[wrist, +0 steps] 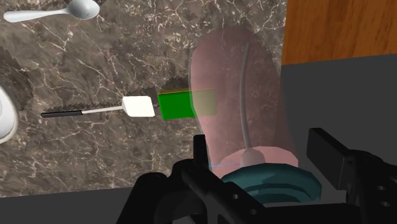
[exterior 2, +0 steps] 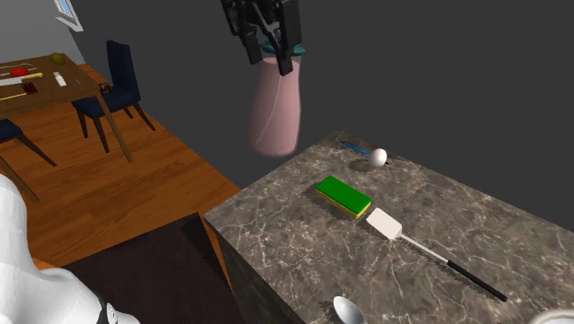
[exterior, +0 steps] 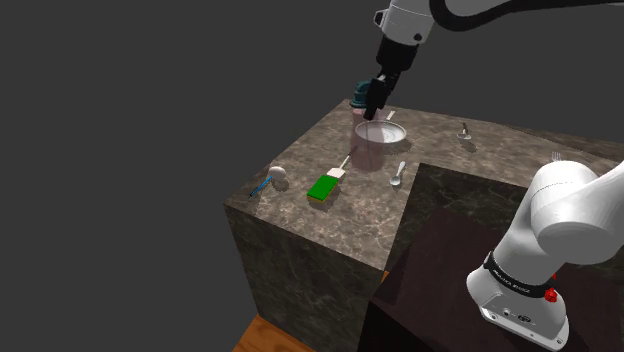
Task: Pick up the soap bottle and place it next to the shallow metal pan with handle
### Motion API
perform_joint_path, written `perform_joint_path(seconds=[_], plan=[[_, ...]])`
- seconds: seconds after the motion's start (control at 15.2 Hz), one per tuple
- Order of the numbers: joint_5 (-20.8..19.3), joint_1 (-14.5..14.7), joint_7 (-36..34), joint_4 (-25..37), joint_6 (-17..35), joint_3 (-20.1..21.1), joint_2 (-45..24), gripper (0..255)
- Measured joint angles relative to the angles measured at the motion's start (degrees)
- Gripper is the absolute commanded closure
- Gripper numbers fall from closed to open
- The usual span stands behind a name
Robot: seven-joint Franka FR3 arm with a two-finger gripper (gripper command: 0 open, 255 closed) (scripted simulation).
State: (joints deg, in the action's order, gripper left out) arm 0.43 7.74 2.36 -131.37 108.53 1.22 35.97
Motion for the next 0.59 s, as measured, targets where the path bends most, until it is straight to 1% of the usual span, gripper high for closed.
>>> perform_joint_path(seconds=[0.59], plan=[[-0.1,-0.1,0.1,7.9,-6.5,-0.1,-1.4,255]])
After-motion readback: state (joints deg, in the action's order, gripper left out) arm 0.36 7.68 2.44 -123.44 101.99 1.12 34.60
